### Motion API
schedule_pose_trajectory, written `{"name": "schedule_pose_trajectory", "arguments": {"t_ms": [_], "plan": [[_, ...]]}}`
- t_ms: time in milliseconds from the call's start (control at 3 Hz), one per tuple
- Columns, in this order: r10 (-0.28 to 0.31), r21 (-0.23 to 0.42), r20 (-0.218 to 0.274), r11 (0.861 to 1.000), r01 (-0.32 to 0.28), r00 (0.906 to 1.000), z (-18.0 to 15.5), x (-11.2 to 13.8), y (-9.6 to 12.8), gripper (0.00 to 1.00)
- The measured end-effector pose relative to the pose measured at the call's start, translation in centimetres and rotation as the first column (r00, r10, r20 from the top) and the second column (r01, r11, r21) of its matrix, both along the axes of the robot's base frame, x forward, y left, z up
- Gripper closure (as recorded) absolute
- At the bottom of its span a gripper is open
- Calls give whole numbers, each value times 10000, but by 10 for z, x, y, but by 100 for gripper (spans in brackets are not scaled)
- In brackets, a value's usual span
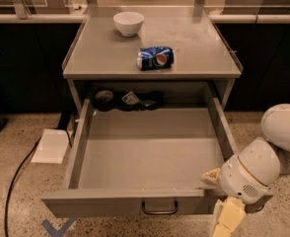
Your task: Open top drawer
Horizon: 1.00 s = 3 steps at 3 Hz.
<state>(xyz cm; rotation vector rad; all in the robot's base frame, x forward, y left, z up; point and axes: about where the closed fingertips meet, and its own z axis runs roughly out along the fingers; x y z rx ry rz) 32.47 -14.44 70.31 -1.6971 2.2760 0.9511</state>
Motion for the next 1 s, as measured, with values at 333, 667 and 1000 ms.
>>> {"name": "schedule_pose_trajectory", "arguments": {"t_ms": [333, 667, 1000], "plan": [[204, -8, -152, 9998, -205, 9997, -6, 0, 5, 0], [264, 274, -773, 9993, -244, 9967, -11, -26, 6, 0], [265, 273, -773, 9993, -244, 9967, -11, -26, 6, 0]]}}
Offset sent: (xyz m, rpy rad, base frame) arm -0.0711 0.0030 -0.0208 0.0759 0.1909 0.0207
